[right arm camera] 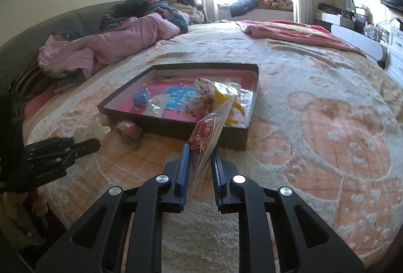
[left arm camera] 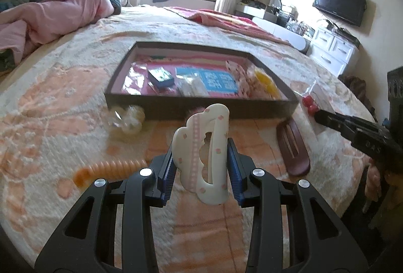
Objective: Organize jewelry
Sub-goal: 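Carry the claw clip with the left tool while the right tool carries the red-bead packet over the tray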
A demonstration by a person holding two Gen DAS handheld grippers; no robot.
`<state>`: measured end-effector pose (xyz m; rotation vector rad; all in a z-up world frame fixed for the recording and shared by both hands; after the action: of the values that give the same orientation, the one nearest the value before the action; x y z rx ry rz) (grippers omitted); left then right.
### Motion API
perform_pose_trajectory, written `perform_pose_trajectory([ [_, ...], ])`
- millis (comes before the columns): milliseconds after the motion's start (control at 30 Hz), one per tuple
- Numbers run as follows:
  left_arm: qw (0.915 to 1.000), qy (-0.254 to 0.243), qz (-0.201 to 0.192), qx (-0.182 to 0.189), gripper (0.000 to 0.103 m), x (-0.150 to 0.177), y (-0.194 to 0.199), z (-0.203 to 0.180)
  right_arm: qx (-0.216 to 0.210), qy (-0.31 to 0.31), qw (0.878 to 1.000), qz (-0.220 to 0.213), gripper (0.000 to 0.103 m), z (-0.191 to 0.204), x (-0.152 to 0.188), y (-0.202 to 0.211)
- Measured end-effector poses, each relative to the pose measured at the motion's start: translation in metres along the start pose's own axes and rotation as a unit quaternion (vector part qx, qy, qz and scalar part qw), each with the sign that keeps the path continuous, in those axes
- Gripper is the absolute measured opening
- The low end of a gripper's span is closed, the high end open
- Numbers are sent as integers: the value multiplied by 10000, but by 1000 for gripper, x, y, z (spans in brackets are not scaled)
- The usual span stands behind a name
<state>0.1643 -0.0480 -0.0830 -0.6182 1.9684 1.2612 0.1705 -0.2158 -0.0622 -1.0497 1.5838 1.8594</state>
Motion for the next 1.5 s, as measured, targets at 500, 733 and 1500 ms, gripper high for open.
perform_pose_trajectory([
  [500, 9987, 214, -413, -210, 29, -47, 11, 30, -215, 344, 9991, -119, 16, 38, -39, -21],
  [733, 9982, 332, -328, -385, 29, -60, 6, 49, -241, 445, 9986, -181, 16, 47, -54, -31],
  [1500, 9972, 535, 19, -528, 29, -79, -39, 82, 228, 518, 9984, -15, 16, 37, -88, -94],
])
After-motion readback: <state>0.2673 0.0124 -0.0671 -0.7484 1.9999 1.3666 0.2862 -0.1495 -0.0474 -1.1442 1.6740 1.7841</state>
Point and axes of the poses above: each gripper's, at about its wrist camera, not at the fingertips, and y roughly against the way its jaws point, z to its left, x to its underside, the point moved 8 cm from there along -y, roughly the way its jaws point, and after that the axes turned 8 degrees about x, right-handed, at the moved point
